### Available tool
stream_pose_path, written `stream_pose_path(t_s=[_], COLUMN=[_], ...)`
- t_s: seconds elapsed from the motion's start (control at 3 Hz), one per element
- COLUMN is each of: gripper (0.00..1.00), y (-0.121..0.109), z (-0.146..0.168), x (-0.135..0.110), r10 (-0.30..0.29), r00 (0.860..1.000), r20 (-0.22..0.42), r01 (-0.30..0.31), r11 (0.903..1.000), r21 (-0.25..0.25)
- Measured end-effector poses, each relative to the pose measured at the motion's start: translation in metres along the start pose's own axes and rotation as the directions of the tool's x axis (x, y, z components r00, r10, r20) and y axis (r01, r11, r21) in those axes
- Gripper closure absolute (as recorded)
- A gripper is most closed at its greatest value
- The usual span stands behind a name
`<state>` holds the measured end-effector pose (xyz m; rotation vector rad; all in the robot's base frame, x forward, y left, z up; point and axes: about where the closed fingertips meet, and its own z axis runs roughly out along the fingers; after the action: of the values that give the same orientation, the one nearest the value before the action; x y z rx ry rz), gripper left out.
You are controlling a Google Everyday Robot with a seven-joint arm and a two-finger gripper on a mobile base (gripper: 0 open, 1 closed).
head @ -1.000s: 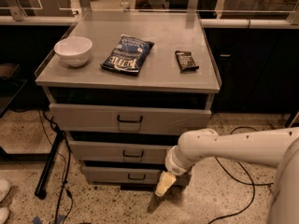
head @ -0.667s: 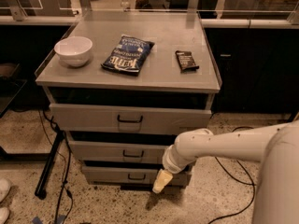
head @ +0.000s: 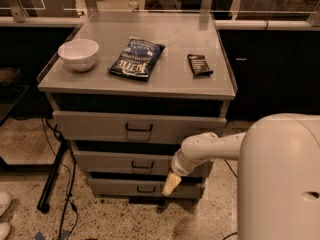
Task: Open middle drawer
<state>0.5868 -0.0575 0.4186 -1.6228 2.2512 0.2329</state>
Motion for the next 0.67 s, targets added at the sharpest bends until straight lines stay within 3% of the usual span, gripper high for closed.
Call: stream_pose_path(t_s=[0.33, 0.67], gripper=[0.00, 0.00], y=[0.0099, 0.0128], z=[0.0130, 0.0104], x=[0.0095, 0.0107], r10=[-0.014, -0.018], r00=[0.999, 0.999], r20=[-0.038, -0.045], r01=[0.012, 0.016], r11=[0.9991, 0.9986], r21=[-0.041, -0.051])
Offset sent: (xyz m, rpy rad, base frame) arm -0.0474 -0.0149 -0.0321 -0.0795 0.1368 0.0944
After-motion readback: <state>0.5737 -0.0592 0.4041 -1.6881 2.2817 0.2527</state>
